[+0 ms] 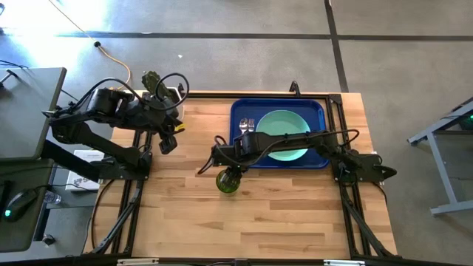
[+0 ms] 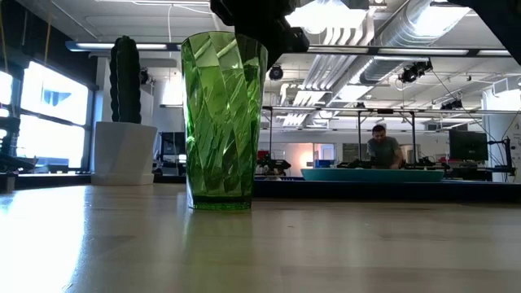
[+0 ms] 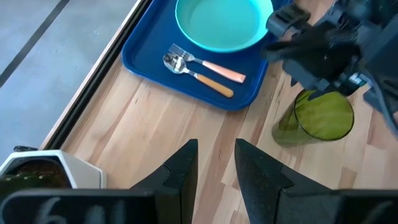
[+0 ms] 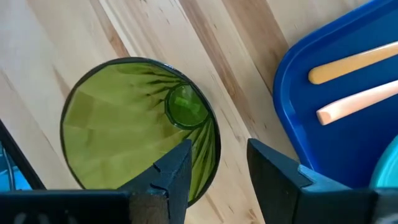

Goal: Pick and place plate/cup/fork/spoon on tray
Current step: Put the green cup on the top right side of the light green plate on the blue tray

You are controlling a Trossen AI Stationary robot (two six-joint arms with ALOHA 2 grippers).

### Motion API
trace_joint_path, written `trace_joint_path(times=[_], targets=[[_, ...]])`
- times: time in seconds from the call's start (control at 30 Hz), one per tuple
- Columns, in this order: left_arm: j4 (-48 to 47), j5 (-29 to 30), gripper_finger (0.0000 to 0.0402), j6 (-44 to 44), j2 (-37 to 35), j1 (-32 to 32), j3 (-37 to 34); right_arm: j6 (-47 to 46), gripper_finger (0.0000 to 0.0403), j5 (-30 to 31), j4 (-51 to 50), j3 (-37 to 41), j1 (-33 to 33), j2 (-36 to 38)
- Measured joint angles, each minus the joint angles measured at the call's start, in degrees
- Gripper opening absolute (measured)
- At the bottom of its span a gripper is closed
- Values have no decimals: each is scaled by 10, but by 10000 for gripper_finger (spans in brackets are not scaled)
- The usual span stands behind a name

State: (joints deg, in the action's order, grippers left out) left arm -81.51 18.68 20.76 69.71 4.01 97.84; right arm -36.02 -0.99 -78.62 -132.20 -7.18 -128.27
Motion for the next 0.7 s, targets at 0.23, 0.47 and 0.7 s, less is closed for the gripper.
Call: trace_joint_path(times=[0.23, 0.47, 0.7], targets=[[-17, 0, 97, -5, 0, 0, 0, -29, 145, 11, 0, 0, 0, 0], [-22, 0, 97, -10, 0, 0, 0, -57, 145, 11, 4, 0, -6, -24], [-32, 0, 97, -13, 0, 0, 0, -94, 115, 10, 5, 0, -8, -29]])
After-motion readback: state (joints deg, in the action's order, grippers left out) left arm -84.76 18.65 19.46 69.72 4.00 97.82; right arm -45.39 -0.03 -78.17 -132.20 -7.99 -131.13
